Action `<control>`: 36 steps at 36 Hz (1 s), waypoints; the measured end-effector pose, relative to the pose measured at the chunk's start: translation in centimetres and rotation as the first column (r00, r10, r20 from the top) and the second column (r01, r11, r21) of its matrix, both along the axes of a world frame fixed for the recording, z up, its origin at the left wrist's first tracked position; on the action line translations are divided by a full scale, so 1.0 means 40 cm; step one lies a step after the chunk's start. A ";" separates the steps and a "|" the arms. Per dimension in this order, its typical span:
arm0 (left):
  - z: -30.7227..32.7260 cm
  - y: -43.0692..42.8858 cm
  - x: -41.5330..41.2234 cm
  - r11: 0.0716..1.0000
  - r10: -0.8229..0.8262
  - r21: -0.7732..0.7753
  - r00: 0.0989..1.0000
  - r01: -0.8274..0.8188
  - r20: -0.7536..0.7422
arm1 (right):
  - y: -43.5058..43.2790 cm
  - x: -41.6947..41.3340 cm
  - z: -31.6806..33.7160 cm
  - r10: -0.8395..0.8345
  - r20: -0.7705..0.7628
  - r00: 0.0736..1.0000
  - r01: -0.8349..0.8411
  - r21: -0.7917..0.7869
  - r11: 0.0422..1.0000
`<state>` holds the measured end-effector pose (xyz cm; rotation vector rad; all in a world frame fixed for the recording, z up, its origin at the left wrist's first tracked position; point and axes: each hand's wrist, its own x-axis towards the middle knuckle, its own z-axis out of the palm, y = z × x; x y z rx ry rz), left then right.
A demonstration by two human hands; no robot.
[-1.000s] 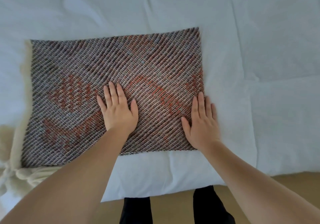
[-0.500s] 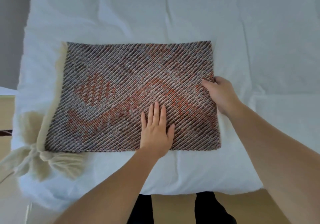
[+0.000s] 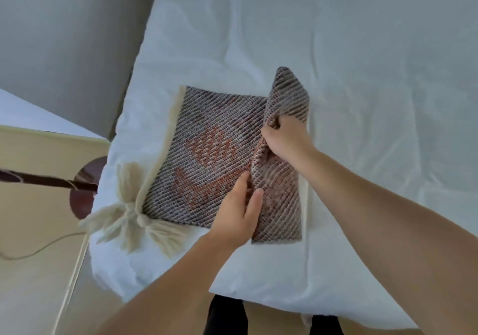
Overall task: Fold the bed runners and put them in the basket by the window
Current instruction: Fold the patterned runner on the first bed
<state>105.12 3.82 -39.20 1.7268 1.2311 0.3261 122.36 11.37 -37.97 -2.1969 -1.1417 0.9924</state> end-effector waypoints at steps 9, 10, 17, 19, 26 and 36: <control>-0.014 0.111 -0.193 0.981 0.191 -0.016 0.970 -0.195 -0.149 | 0.153 -0.235 -0.037 0.090 0.064 0.994 -0.087 -0.049 0.995; -0.019 0.121 -0.215 0.975 0.217 -0.007 0.963 -0.221 -0.158 | 0.167 -0.259 -0.042 0.105 0.077 0.991 -0.102 -0.052 0.993; -0.053 0.199 -0.362 0.955 0.298 0.071 0.925 -0.289 -0.235 | 0.271 -0.426 -0.072 0.189 0.178 0.966 -0.179 -0.075 0.981; -0.064 0.220 -0.397 0.957 0.291 0.072 0.928 -0.282 -0.232 | 0.296 -0.461 -0.085 0.194 0.215 0.957 -0.175 -0.105 0.979; -0.123 0.287 -0.462 0.970 0.240 0.045 0.916 -0.239 -0.322 | 0.357 -0.518 -0.152 0.186 0.271 0.944 -0.150 -0.150 0.977; -0.161 0.338 -0.459 0.986 0.139 0.144 0.864 -0.078 -0.485 | 0.372 -0.479 -0.211 0.130 0.288 0.949 -0.178 0.148 0.973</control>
